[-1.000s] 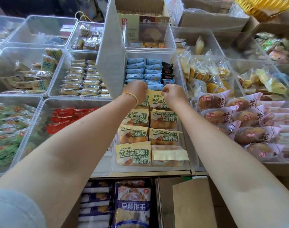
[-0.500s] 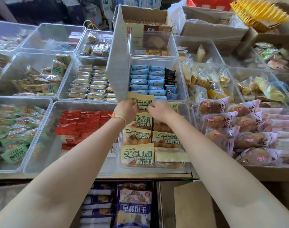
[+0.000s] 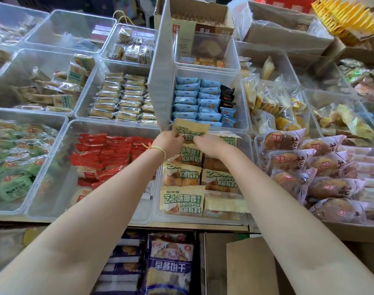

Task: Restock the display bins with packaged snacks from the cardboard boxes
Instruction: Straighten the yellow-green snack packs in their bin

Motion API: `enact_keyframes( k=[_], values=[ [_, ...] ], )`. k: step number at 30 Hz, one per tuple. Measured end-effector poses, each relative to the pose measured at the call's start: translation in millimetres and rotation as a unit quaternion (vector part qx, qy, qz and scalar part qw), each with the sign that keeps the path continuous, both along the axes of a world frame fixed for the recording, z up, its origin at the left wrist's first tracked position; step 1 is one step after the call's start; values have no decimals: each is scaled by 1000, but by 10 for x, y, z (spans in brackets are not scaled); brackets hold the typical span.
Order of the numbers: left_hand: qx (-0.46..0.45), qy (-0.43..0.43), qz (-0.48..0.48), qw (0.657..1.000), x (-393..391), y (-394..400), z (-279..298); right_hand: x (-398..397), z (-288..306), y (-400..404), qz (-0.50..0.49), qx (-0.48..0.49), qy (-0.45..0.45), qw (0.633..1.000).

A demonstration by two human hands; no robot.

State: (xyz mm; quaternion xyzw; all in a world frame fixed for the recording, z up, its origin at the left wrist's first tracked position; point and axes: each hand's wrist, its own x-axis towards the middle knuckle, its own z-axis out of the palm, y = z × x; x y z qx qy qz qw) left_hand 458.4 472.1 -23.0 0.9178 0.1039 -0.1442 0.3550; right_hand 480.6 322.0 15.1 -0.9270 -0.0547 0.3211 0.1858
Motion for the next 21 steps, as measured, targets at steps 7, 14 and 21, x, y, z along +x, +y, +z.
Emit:
enact_keyframes(
  k=[7,14,21],
  values=[
    [50,34,-24,998,25,22,119,2,76,34,8,-2,23,1000],
    [211,-96,-45,972,-43,-81,261,57,219,-338,-33,12,-175,984],
    [202,-185,-98,957,36,-267,297,252,134,-413,-29,10,-178,984]
  ],
)
